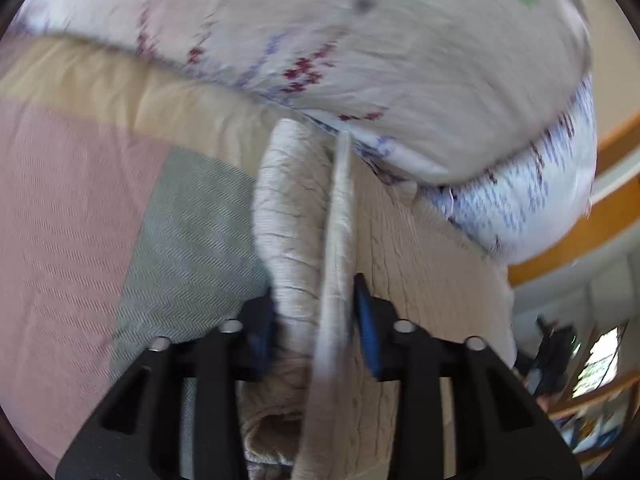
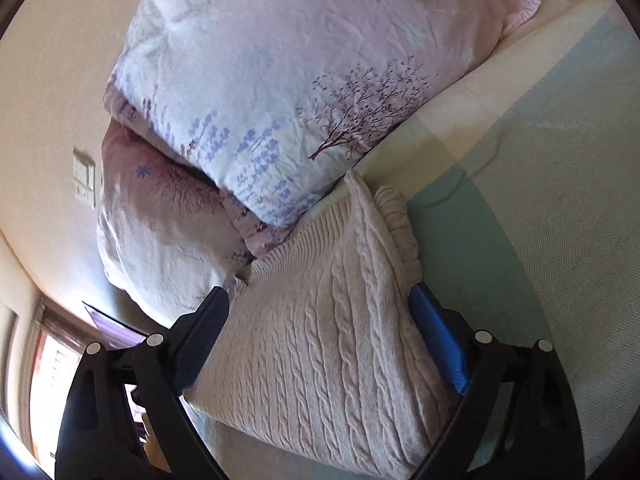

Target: Fold small clothes

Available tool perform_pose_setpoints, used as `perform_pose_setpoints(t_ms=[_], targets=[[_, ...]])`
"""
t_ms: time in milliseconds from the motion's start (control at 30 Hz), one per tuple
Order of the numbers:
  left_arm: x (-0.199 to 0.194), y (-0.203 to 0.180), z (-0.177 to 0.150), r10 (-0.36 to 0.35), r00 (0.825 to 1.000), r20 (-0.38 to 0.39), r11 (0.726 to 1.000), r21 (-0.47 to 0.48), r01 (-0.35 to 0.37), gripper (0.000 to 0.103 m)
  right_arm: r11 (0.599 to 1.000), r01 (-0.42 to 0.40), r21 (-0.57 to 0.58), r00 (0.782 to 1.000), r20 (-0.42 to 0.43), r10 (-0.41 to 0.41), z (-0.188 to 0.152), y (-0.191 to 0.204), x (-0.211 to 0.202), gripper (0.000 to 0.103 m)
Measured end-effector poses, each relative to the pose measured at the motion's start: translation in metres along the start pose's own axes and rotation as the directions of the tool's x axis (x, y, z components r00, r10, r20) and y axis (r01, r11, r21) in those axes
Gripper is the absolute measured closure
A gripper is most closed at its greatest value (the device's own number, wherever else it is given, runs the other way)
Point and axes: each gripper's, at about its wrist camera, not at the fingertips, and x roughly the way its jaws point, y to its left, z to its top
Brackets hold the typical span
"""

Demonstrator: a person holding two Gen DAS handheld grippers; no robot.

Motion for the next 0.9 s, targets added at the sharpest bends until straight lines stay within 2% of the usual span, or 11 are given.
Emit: perform_pose_setpoints(t_ms=[67,167,300,400,500,533,567,633,667,767,900], targets=[[-0.009,0.0,0.001,-0.057,0.998,0.017,0.997,-0.058,0.058,0.082,1.0,-0.006,-0.025,1.0,0.001,0.006,-0.002,0.003,-0.006,0.01],[-0.02,-0.044,0.003,-0.156,0.986,0.059,0.988,-0.012,0.157,0.084,0.999,-0.02,-0.043,0.999,0.025,0.021,0.001,0.004,-0.022,0.01],[-0.002,-0.145,0.001,-0.346,0.937,0.043,0.934,0.106,0.34,0.085,0.998,0.023,-0.062,0.994,0.109,-0.016,0.011,0.003,-0.048,0.01],[0.054,-0.223,-0.018,-0.51,0.856,-0.079,0.844,0.147,0.516,0.084,0.998,0.055,-0.037,0.985,0.166,-0.048,0.022,-0.002,-0.056,0.01],[0.125,-0.267,-0.043,-0.65,0.707,-0.278,0.736,0.004,0.677,0.077,0.995,0.093,-0.021,0.983,0.162,-0.088,0.032,-0.011,-0.052,0.01],[0.132,-0.269,-0.045,-0.65,0.701,-0.295,0.737,-0.02,0.675,0.065,0.994,0.105,-0.01,0.985,0.138,-0.103,0.036,-0.016,-0.049,0.01],[0.131,-0.267,-0.047,-0.629,0.722,-0.288,0.757,-0.013,0.653,0.047,0.994,0.108,0.0,0.987,0.118,-0.107,0.039,-0.019,-0.048,0.01],[0.108,-0.248,-0.043,-0.566,0.798,-0.206,0.805,0.069,0.589,0.03,0.997,0.08,0.018,0.995,0.052,-0.08,0.044,-0.026,-0.046,0.009],[0.089,-0.234,-0.04,-0.494,0.858,-0.136,0.849,0.137,0.511,0.023,0.998,0.061,0.02,0.998,0.026,-0.061,0.046,-0.029,-0.045,0.008],[0.071,-0.198,-0.039,-0.28,0.957,-0.076,0.933,0.214,0.29,0.019,0.999,0.04,0.03,0.996,-0.078,-0.037,0.05,-0.036,-0.029,0.007],[0.093,-0.175,-0.061,-0.14,0.972,-0.187,0.958,0.225,0.181,0.019,0.999,0.004,0.037,0.976,-0.218,0.005,0.038,-0.033,0.008,0.007]])
